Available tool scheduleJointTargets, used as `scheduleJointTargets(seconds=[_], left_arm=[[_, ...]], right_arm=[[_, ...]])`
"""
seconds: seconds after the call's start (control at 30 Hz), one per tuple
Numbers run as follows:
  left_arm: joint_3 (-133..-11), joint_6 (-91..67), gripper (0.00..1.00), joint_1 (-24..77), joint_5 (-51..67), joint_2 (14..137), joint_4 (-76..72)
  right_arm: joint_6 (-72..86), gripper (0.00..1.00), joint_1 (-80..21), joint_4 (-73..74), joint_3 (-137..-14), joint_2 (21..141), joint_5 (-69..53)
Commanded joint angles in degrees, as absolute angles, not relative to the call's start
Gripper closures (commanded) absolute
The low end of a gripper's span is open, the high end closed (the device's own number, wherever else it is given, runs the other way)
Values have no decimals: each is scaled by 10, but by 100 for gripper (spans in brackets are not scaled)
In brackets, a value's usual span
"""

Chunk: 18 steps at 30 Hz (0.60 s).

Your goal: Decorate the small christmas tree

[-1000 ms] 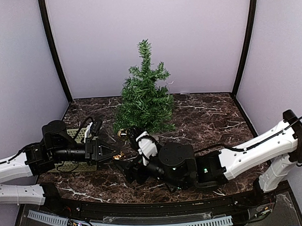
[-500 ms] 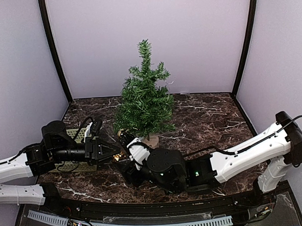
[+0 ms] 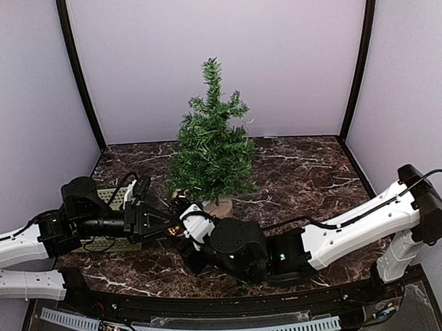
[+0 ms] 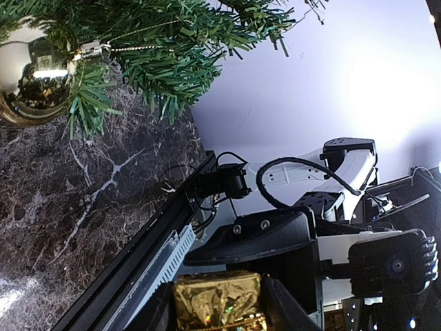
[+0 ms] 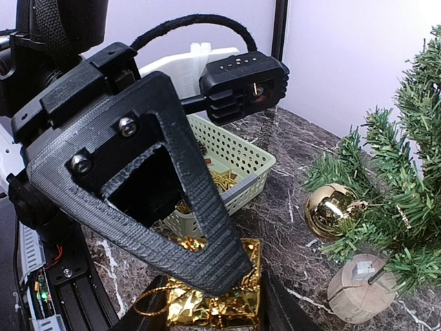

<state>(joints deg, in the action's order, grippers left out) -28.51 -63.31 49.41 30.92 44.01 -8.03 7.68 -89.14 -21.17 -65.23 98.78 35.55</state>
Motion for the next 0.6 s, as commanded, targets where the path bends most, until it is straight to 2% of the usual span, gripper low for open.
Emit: scheduleJointTargets(seconds=[0.0,0.17,0.3,0.4,0.53,0.57], left_arm=[[-279,-637,56,497,326,441,-93],[-274,-640,56,497,328,438,-94],[-272,-637,54,497,320,433,-93],[-270,-635,49,497,314,429,-96],[-276,-621,32,497,284,416,-66],[-280,-607,25,497,272,405,-51]], right_arm=[[67,57,-896,-256,-666,996,350],[62,62,-896,-276,-659,993,339],[64,70,-895,-287,-647,985,332],[69,73,-895,-289,-638,976,328],[89,74,-895,-273,-626,961,327],[98,74,-895,-265,-621,956,326]])
